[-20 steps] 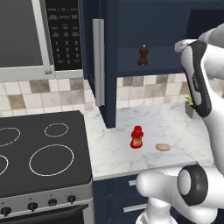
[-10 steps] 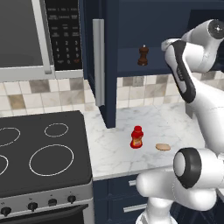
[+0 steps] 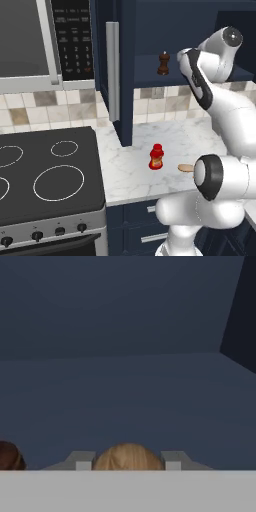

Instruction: There are various items on the counter. Only move the condiments/shakers into the cabinet.

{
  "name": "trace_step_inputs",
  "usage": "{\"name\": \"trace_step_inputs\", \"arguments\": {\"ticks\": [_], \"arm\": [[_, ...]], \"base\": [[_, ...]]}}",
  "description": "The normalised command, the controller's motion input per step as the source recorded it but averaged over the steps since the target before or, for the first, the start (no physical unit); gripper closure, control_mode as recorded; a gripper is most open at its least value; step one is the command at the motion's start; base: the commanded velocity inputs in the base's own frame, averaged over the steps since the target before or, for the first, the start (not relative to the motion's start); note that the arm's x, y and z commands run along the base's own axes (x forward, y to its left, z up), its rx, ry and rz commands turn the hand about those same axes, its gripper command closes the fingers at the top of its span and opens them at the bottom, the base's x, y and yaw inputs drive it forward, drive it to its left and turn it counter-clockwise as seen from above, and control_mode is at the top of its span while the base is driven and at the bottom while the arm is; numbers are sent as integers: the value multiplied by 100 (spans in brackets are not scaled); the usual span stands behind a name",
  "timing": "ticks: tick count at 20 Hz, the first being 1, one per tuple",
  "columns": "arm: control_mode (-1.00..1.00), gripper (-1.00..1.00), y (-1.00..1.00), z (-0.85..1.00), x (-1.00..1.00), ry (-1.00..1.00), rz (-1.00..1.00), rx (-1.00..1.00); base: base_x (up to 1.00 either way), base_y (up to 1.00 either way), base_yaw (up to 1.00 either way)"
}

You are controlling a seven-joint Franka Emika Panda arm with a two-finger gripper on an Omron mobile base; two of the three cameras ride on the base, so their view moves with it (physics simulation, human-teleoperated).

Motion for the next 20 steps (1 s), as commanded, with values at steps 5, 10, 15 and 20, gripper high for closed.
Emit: {"name": "trace_step_inputs", "arguments": {"ticks": [5, 10, 15, 20], "arm": [[-100, 100, 0, -12, 55, 0, 0, 0], [-100, -100, 0, -21, 42, -1, 0, 0], [-100, -100, 0, -12, 35, -7, 0, 0], [-100, -100, 0, -5, 30, -9, 0, 0]], "base": [[0, 0, 0], [0, 0, 0], [0, 0, 0], [0, 0, 0]]}}
